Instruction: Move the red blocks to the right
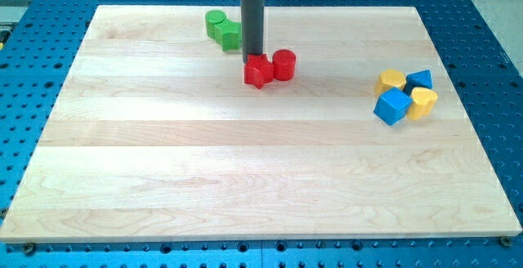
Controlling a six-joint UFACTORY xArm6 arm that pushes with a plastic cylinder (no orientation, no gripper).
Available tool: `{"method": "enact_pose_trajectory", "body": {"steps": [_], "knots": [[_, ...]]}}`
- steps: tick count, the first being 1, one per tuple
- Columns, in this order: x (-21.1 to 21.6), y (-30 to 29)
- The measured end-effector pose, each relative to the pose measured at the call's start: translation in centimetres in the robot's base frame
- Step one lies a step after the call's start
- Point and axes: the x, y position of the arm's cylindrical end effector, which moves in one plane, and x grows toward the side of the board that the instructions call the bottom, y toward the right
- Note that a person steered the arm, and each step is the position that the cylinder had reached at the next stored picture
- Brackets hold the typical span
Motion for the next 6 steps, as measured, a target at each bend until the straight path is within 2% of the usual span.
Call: {"method": "enact_pose_trajectory", "body": {"steps": [1,2,3,5,6], "knots": [[0.9,-3.0],[3.8,-3.7],[4.6,-2.6],[4.6,7.2],[4.6,7.6]]}}
